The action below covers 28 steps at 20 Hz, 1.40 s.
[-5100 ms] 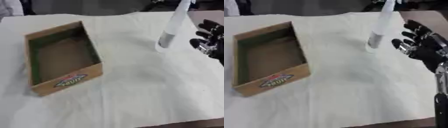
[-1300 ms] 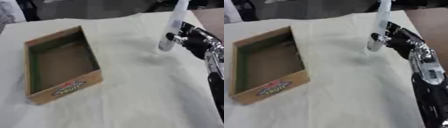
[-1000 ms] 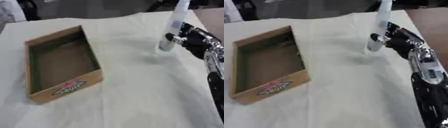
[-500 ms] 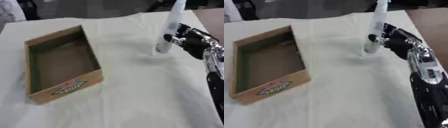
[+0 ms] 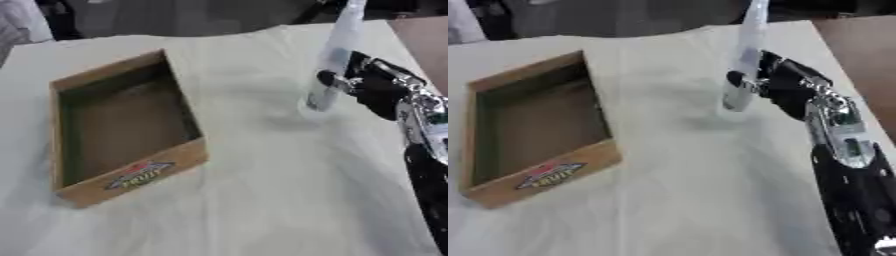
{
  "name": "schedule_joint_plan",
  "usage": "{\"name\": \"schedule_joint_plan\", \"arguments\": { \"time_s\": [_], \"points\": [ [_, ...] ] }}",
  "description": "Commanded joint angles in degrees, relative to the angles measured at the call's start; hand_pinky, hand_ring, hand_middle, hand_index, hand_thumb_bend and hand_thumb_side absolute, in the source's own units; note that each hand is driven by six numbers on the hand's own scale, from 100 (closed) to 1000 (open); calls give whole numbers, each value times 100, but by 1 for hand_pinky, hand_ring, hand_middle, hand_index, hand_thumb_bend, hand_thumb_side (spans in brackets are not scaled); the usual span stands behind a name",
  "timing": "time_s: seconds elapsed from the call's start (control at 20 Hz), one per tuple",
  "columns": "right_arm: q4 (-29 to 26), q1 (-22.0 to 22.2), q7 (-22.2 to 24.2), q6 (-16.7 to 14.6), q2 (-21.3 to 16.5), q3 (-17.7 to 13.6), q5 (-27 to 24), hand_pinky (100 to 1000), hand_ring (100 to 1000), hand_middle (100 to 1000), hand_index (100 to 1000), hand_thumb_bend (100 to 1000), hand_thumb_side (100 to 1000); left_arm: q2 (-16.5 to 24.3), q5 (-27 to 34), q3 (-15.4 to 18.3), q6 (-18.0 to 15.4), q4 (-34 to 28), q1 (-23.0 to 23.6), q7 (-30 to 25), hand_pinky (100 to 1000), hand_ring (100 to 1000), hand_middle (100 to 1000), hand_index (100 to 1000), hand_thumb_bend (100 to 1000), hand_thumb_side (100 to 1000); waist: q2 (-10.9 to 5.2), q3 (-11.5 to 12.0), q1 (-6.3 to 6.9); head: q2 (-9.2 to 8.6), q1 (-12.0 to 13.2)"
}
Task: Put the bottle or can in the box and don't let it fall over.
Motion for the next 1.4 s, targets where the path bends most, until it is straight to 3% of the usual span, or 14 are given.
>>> {"name": "schedule_joint_plan", "arguments": {
  "time_s": [0.05, 0.75, 1.4],
  "points": [
    [-4, -132, 38, -70, -57, 29, 63, 1000, 1000, 1000, 1000, 363, 156, 94, -12, 67, 11, -117, -42, -3, 1000, 1000, 1000, 722, 100, 672, -87, 11, -15, -93, -24],
    [40, -200, 159, -146, -100, 120, 47, 1000, 1000, 1000, 1000, 369, 147, 96, 14, 66, 10, -117, -63, -13, 1000, 1000, 1000, 722, 100, 672, -76, 68, -17, -131, -54],
    [253, -260, 73, -22, -81, 159, -22, 1000, 1000, 1000, 894, 448, 100, 96, 32, 76, 4, -117, -68, 1, 1000, 1000, 1000, 717, 100, 672, -72, 126, -37, -161, -61]
  ]
}}
